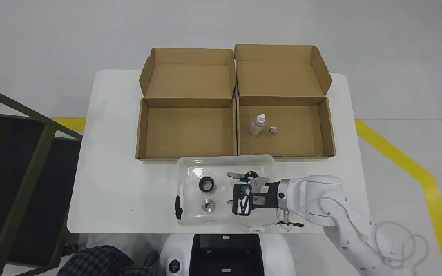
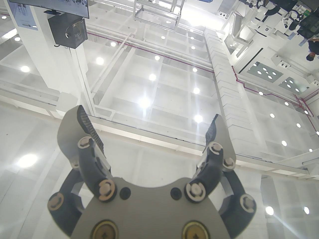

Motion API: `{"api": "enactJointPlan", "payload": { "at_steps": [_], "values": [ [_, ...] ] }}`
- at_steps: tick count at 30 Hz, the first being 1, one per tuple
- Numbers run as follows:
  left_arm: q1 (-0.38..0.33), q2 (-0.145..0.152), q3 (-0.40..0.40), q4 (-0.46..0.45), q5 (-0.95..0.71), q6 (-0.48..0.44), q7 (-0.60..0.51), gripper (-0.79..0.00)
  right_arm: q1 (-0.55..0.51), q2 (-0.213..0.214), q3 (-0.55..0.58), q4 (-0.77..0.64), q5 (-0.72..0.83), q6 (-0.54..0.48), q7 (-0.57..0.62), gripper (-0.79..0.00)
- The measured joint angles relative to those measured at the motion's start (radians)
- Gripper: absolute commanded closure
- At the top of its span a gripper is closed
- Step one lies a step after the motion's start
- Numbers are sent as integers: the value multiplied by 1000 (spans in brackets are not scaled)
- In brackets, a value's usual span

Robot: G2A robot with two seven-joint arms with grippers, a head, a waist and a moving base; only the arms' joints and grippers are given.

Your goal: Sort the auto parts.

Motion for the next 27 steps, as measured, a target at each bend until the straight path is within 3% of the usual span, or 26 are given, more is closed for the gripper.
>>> {"api": "enactJointPlan", "payload": {
  "at_steps": [11,27],
  "values": [
    [0,0,0,0,0,0,0,-785,62,-13,-70,75,-13,-16,5,-465],
    [0,0,0,0,0,0,0,-785,161,-54,-176,217,-33,68,-77,-514]
  ]
}}
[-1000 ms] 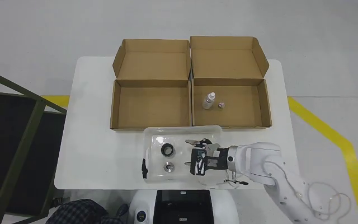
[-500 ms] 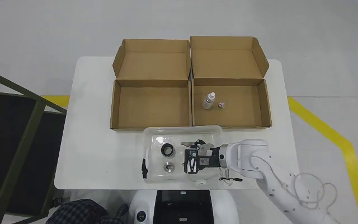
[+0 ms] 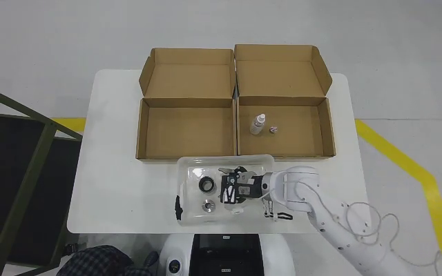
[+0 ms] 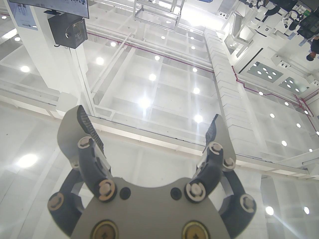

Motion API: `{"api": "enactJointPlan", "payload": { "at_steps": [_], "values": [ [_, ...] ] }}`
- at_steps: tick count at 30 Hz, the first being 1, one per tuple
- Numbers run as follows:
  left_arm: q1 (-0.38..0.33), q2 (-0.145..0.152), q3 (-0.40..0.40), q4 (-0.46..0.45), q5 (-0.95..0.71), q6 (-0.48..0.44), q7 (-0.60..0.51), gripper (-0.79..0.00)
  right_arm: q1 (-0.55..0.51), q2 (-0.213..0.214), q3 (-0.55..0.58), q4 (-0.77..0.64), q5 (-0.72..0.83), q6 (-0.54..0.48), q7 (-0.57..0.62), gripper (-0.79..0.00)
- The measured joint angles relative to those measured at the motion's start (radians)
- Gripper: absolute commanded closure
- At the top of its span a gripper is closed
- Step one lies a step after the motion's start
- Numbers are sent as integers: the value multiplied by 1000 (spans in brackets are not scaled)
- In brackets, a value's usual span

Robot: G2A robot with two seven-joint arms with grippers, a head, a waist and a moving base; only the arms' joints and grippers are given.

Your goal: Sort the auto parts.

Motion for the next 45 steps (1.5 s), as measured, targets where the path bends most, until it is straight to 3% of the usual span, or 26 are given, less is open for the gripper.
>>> {"api": "enactJointPlan", "payload": {
  "at_steps": [14,20,27,33,37,38,40,43,45],
  "values": [
    [0,0,0,0,0,0,0,-785,74,-49,-115,54,0,52,0,-566],
    [0,0,0,0,0,0,0,-785,97,-64,-132,82,15,66,-6,-520],
    [0,0,0,0,0,0,0,-785,121,-79,-141,114,38,72,-12,-400],
    [0,0,0,0,0,0,0,-785,133,-88,-148,144,56,63,-9,-449],
    [0,0,0,0,0,0,0,-785,139,-93,-151,161,77,45,-8,-360],
    [0,0,0,0,0,0,0,-785,140,-94,-151,165,82,42,-9,-299],
    [0,0,0,0,0,0,0,-785,143,-97,-152,172,89,38,-11,-246],
    [0,0,0,0,0,0,0,-785,148,-101,-152,182,104,29,-17,-43],
    [0,0,0,0,0,0,0,-785,152,-102,-149,186,113,23,-21,0]
  ]
}}
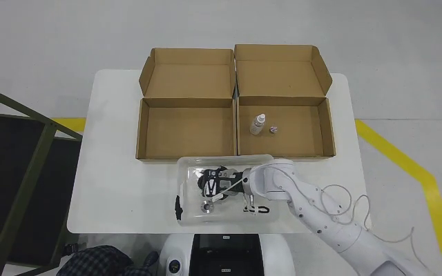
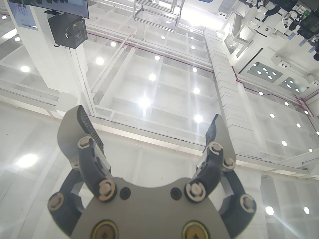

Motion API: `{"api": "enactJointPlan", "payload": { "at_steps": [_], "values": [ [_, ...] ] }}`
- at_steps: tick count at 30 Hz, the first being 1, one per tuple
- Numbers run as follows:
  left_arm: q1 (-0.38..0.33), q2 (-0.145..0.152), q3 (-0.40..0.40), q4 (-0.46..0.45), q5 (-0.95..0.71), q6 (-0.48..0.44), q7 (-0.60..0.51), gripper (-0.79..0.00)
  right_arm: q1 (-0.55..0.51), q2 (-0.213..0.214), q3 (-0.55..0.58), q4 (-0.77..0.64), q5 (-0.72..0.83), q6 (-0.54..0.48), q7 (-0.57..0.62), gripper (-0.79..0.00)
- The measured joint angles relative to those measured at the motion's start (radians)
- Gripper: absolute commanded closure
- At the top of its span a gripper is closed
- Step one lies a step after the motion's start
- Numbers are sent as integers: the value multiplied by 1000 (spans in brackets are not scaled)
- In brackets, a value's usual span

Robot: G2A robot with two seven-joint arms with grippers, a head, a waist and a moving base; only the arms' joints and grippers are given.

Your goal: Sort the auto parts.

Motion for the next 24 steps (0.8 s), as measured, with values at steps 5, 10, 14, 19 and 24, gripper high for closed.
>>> {"api": "enactJointPlan", "payload": {
  "at_steps": [5,10,14,19,24],
  "values": [
    [0,0,0,0,0,0,0,-785,2,2,24,0,31,-22,-9,0],
    [0,0,0,0,0,0,0,-785,-16,15,69,-40,52,-48,-15,0],
    [0,0,0,0,0,0,0,-785,-48,30,117,-96,67,-73,-20,0],
    [0,0,0,0,0,0,0,-785,-100,53,191,-180,98,-99,-28,0],
    [0,0,0,0,0,0,0,-785,-143,72,264,-242,130,-118,-35,0]
  ]
}}
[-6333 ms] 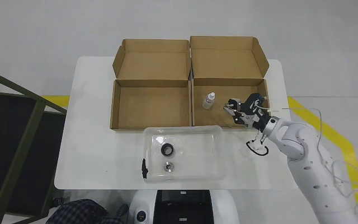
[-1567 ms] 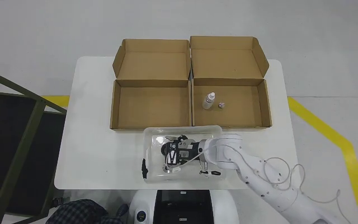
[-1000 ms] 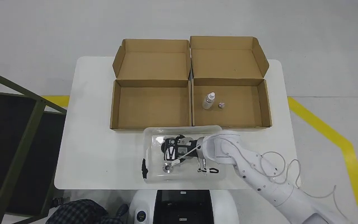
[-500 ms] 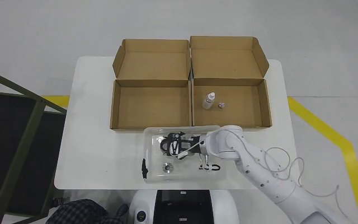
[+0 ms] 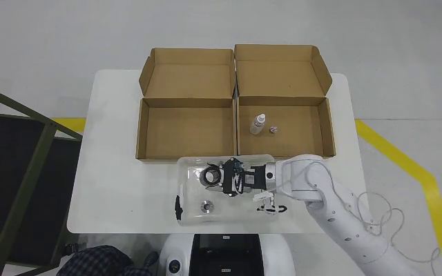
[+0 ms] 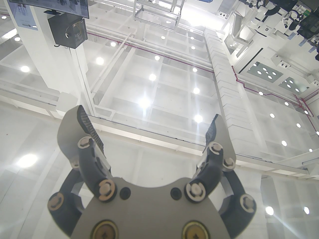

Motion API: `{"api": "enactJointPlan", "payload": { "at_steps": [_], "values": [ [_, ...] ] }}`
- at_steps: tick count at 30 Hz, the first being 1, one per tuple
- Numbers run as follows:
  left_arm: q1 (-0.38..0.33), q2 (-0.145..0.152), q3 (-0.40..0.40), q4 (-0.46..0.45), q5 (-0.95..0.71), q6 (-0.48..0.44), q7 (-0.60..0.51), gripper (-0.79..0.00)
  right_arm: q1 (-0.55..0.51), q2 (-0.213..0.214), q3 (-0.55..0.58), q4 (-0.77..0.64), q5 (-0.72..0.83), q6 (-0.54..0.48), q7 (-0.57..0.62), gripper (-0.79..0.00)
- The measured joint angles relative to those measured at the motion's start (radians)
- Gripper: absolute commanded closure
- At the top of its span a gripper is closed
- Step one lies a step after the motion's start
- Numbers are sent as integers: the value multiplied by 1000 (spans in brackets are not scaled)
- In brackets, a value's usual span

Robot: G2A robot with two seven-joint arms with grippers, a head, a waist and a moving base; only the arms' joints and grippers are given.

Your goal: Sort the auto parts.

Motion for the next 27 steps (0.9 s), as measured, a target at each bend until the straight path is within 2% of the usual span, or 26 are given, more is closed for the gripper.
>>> {"api": "enactJointPlan", "payload": {
  "at_steps": [16,27],
  "values": [
    [0,0,0,0,0,0,0,-785,-101,45,216,-92,123,-31,-41,0],
    [0,0,0,0,0,0,0,-785,-124,58,283,-83,176,-39,-58,0]
  ]
}}
